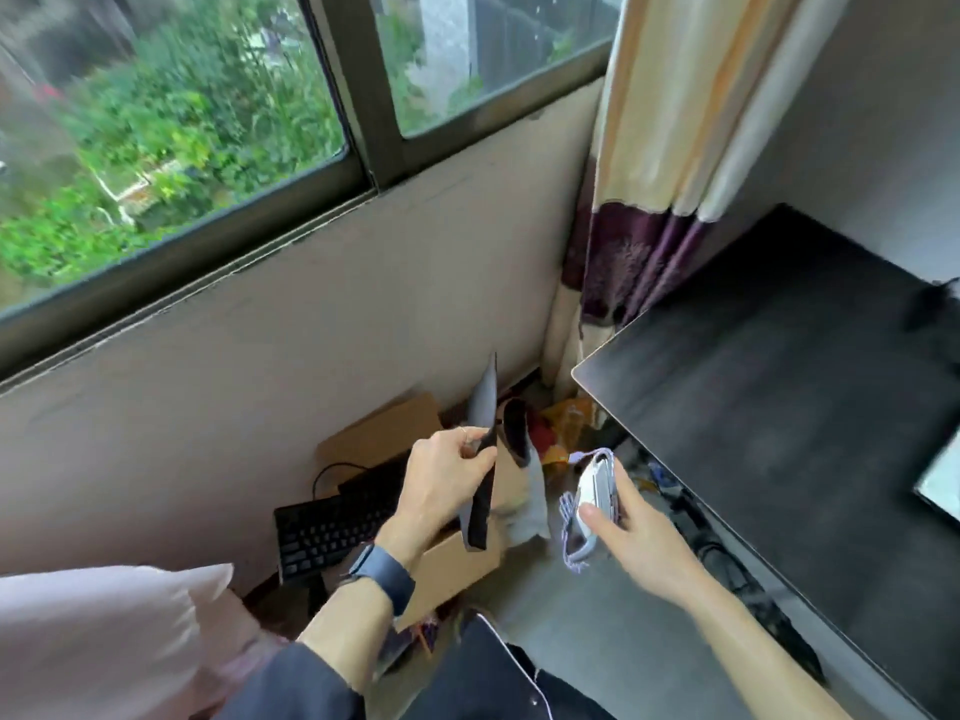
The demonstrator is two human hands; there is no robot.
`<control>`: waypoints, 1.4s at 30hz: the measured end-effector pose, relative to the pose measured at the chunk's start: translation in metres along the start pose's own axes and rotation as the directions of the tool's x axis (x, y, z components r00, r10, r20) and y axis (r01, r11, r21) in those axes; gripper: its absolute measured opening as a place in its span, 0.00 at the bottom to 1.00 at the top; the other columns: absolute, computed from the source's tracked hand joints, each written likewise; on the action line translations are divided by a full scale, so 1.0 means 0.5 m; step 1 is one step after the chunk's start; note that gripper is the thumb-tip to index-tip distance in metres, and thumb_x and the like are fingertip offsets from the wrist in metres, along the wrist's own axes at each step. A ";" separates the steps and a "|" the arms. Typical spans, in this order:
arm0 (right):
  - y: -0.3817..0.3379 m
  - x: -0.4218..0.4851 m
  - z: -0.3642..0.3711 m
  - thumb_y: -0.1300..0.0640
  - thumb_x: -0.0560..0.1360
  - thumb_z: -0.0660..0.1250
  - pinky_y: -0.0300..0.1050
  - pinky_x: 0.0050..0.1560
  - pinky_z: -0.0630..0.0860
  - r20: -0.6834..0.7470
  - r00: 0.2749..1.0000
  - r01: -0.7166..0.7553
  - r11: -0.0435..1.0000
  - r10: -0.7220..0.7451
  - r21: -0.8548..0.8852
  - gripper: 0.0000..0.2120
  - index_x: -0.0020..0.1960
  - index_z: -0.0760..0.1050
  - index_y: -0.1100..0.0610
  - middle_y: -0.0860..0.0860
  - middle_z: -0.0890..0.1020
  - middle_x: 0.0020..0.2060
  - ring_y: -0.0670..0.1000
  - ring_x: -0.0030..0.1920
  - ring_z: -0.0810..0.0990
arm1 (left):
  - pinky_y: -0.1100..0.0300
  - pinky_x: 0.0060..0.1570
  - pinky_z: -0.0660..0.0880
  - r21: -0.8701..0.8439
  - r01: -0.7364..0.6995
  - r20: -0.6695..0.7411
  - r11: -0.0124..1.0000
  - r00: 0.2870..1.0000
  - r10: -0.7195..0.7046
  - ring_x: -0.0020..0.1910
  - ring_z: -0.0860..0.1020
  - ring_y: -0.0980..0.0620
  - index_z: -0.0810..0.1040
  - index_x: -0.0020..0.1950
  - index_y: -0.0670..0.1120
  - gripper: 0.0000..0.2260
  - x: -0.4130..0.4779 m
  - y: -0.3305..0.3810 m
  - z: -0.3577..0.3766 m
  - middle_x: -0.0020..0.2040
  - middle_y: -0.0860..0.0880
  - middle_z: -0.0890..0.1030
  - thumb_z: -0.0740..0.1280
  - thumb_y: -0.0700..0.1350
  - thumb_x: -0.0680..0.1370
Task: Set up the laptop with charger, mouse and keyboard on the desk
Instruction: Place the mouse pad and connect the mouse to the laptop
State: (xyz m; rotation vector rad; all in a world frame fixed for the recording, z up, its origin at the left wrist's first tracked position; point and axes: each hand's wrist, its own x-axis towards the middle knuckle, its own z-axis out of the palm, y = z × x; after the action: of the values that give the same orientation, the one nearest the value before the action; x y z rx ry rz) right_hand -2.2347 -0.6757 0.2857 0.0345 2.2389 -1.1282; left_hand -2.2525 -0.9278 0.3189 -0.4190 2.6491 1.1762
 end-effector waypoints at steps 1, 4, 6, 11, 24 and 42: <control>0.023 -0.027 -0.028 0.34 0.76 0.59 0.48 0.62 0.74 -0.036 0.999 -0.012 1.000 0.013 0.014 0.34 0.78 0.50 0.35 0.44 0.81 0.62 0.49 0.59 0.80 | 0.54 0.49 0.82 0.014 -0.040 0.015 0.999 0.999 0.039 0.50 0.83 0.56 0.82 0.62 0.54 0.14 -0.008 0.036 0.015 0.52 0.53 0.86 0.68 0.52 0.77; 0.108 -0.132 -0.117 0.30 0.73 0.59 0.52 0.65 0.74 -0.184 0.982 -0.035 0.996 0.049 0.079 0.36 0.78 0.51 0.35 0.41 0.81 0.61 0.50 0.60 0.80 | 0.59 0.49 0.81 0.053 -0.169 0.042 0.984 0.985 0.167 0.46 0.83 0.61 0.83 0.59 0.56 0.14 -0.046 0.158 0.082 0.48 0.56 0.86 0.68 0.53 0.75; 0.167 -0.212 -0.167 0.34 0.75 0.61 0.46 0.58 0.73 -0.279 0.956 -0.049 0.990 0.086 0.135 0.36 0.79 0.49 0.35 0.37 0.80 0.56 0.47 0.55 0.79 | 0.61 0.47 0.80 0.047 -0.241 0.082 0.969 0.968 0.237 0.42 0.82 0.64 0.85 0.56 0.56 0.11 -0.086 0.246 0.132 0.44 0.57 0.86 0.68 0.51 0.75; 0.332 -0.439 -0.269 0.38 0.78 0.64 0.45 0.67 0.71 -0.500 0.838 -0.093 0.960 0.219 0.264 0.37 0.81 0.49 0.41 0.43 0.75 0.71 0.48 0.68 0.75 | 0.65 0.48 0.79 0.020 -0.449 0.197 0.893 0.878 0.437 0.43 0.82 0.62 0.85 0.55 0.52 0.10 -0.209 0.472 0.301 0.46 0.57 0.85 0.70 0.49 0.75; 0.648 -0.846 -0.399 0.37 0.78 0.63 0.48 0.64 0.72 -0.698 0.516 -0.190 0.861 0.497 0.472 0.36 0.81 0.53 0.42 0.44 0.78 0.68 0.51 0.68 0.76 | 0.64 0.59 0.74 -0.159 -0.704 0.547 0.692 0.520 0.656 0.54 0.81 0.57 0.81 0.63 0.50 0.17 -0.495 0.824 0.737 0.53 0.52 0.84 0.71 0.50 0.75; 1.016 -1.121 -0.670 0.34 0.76 0.64 0.56 0.71 0.69 -0.651 0.220 -0.234 0.687 0.726 0.688 0.38 0.81 0.54 0.43 0.48 0.74 0.72 0.54 0.71 0.73 | 0.62 0.57 0.77 -0.367 -0.686 0.736 0.629 0.200 0.647 0.52 0.82 0.57 0.81 0.62 0.50 0.15 -0.765 1.154 1.254 0.53 0.52 0.85 0.70 0.50 0.77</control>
State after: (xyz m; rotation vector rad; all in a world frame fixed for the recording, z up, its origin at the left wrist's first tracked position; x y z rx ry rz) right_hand -1.8102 0.0292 0.3718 1.9411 2.3219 -1.3542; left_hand -2.0421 -0.0234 0.4199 1.2139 1.8742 1.0520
